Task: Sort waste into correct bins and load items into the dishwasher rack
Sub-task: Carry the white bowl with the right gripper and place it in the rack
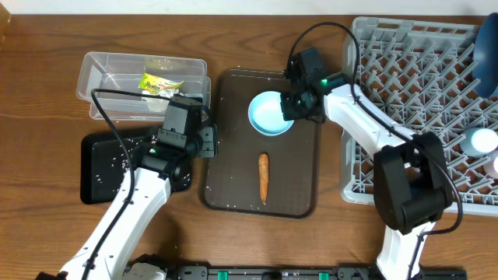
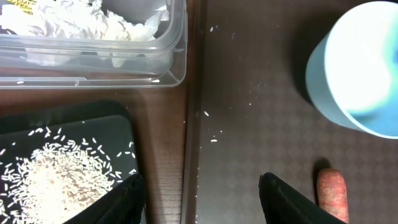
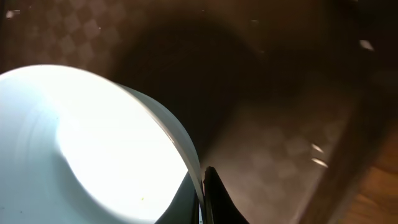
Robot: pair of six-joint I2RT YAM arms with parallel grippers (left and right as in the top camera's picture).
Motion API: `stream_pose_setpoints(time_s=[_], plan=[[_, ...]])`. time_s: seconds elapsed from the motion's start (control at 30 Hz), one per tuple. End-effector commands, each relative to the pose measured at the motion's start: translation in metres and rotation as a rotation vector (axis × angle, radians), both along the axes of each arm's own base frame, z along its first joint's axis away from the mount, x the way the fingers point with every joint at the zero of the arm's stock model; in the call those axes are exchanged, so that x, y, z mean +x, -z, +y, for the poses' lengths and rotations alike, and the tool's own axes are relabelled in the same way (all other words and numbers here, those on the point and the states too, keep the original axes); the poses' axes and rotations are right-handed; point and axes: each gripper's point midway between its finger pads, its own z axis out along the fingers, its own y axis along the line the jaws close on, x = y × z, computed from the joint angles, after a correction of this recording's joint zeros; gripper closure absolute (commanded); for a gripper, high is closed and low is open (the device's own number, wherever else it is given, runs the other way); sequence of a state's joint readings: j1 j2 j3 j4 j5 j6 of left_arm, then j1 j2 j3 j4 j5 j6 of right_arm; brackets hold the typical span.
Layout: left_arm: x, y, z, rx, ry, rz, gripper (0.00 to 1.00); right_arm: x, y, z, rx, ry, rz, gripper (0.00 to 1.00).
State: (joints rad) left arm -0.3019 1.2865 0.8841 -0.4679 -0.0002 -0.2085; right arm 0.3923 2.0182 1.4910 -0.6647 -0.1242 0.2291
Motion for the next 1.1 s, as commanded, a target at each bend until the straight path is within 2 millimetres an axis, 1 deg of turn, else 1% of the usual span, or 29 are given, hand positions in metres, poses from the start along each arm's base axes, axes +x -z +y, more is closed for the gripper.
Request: stream_pose_setpoints(time_s=[0.0,0.07,0.17,0.23,0.27,0.33,0.37,0.43,0.53,0.6,0.67,0.73,0.8,0.9,1.07], plan=[[0.003,-0.007,0.002,0.004,-0.005,-0.019,0.39,0.012,-0.029,-0.032,-0.059,0.067,-0.079,0.99],[0.003,-0.007,0.002,0.004,-0.005,-0.020,0.39,0.018,-0.050,-0.055,-0.128,0.104,-0.142,0.99],[0.003,-0.007,0.002,0.004,-0.005,-0.020,0.39,0.028,-0.096,-0.099,-0.246,0.177,-0.277,0.99],[0.003,-0.007,0.002,0.004,-0.005,-0.020,0.39,0.032,-0.131,-0.131,-0.335,0.236,-0.375,0.99],[0.003,-0.007,0.002,0.004,-0.005,-0.020,0.39,0.032,-0.145,-0.144,-0.376,0.256,-0.412,0.99],[0.003,-0.007,0.002,0.004,-0.005,-0.020,0.39,0.031,-0.179,-0.180,-0.498,0.308,-0.498,0.99],[0.003,-0.007,0.002,0.004,-0.005,-0.021,0.39,0.030,-0.198,-0.202,-0.585,0.342,-0.539,0.99],[0.004,-0.008,0.002,0.003,-0.005,-0.023,0.39,0.026,-0.223,-0.236,-0.748,0.372,-0.576,0.99],[0.004,-0.008,0.002,0.003,-0.005,-0.024,0.38,0.020,-0.244,-0.277,-1.007,0.350,-0.544,0.99],[0.004,-0.008,0.002,0.003,-0.005,-0.024,0.39,0.015,-0.253,-0.301,-1.147,0.346,-0.494,0.99],[0.004,-0.008,0.002,0.003,-0.005,-0.025,0.38,0.014,-0.257,-0.318,-1.228,0.335,-0.455,0.99],[0.004,-0.008,0.002,0.002,-0.005,-0.027,0.38,0.017,-0.256,-0.334,-1.257,0.340,-0.437,0.99],[0.004,-0.008,0.002,0.002,-0.005,-0.027,0.39,0.020,-0.253,-0.349,-1.264,0.380,-0.434,0.99],[0.004,-0.008,0.002,0.002,-0.005,-0.026,0.39,0.024,-0.240,-0.366,-1.290,0.378,-0.386,0.99],[0.004,-0.008,0.002,0.002,-0.005,-0.027,0.38,0.031,-0.205,-0.380,-1.313,0.335,-0.287,0.99]])
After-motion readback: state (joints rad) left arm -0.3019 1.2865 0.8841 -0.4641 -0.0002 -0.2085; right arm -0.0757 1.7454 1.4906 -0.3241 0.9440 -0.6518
